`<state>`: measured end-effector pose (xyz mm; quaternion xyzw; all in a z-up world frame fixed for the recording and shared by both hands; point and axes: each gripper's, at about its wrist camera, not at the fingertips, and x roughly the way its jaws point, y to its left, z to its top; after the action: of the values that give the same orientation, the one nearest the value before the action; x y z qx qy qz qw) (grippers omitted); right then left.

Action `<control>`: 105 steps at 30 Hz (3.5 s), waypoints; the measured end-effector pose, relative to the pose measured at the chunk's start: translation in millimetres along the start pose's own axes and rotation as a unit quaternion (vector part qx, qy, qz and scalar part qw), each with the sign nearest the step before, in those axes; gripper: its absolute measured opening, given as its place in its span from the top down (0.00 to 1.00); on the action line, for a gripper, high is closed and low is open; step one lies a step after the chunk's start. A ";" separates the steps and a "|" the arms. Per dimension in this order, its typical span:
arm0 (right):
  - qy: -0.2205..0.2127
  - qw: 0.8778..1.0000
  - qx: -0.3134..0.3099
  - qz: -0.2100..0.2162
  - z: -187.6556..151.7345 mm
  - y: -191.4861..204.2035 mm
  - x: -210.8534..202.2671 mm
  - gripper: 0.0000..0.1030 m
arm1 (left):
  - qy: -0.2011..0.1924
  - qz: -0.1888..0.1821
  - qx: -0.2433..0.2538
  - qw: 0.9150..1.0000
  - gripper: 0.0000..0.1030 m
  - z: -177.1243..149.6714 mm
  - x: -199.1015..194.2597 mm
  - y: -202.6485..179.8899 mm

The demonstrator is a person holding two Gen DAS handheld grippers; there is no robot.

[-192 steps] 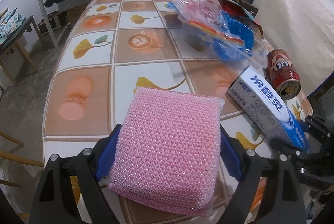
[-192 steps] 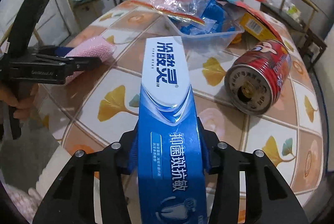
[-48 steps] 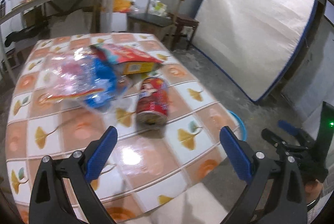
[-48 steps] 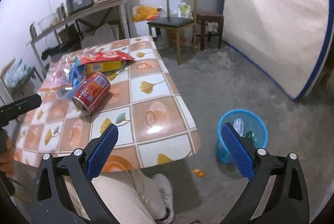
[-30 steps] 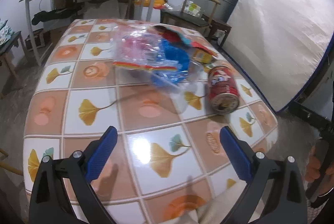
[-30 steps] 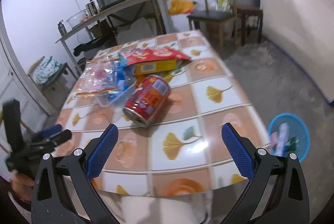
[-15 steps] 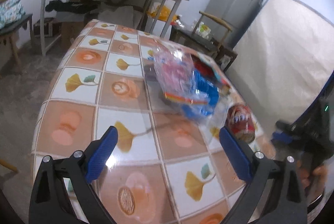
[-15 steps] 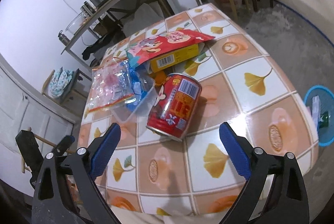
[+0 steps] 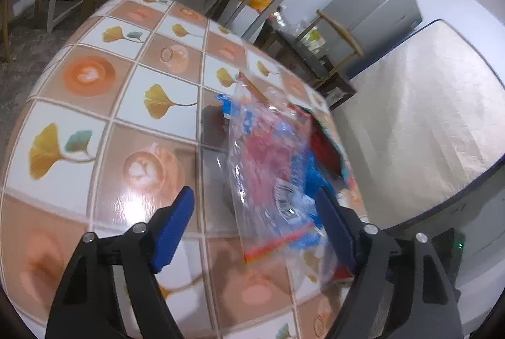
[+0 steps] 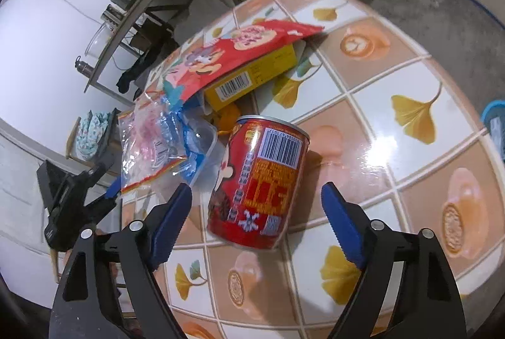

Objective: Collect trash
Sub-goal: 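Grasp the red can with the right gripper while the left gripper grasps the clear plastic bag, then lift the can and bag and carry them over the blue wastebasket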

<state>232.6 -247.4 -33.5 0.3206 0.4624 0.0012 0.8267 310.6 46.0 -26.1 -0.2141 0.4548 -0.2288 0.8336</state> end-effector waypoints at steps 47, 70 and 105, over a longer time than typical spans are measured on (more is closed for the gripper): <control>0.012 0.996 0.048 0.077 -8.3 -31.9 -13.0 0.38 | -0.041 -0.132 -0.082 0.987 0.97 -24.7 -51.4 5.9; 0.015 0.997 0.038 0.065 -13.0 -24.3 -6.2 0.38 | 0.001 -0.006 -0.052 0.999 0.72 -53.8 -40.9 41.6; -0.024 0.993 0.035 0.112 -23.7 -26.8 -51.3 0.38 | -0.091 -0.237 -0.089 0.963 0.99 -46.8 -108.6 6.0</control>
<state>177.2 -271.4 -17.2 0.3992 0.4031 0.0701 0.8205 219.3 106.4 19.1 -0.4092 0.3314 -0.3582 0.7710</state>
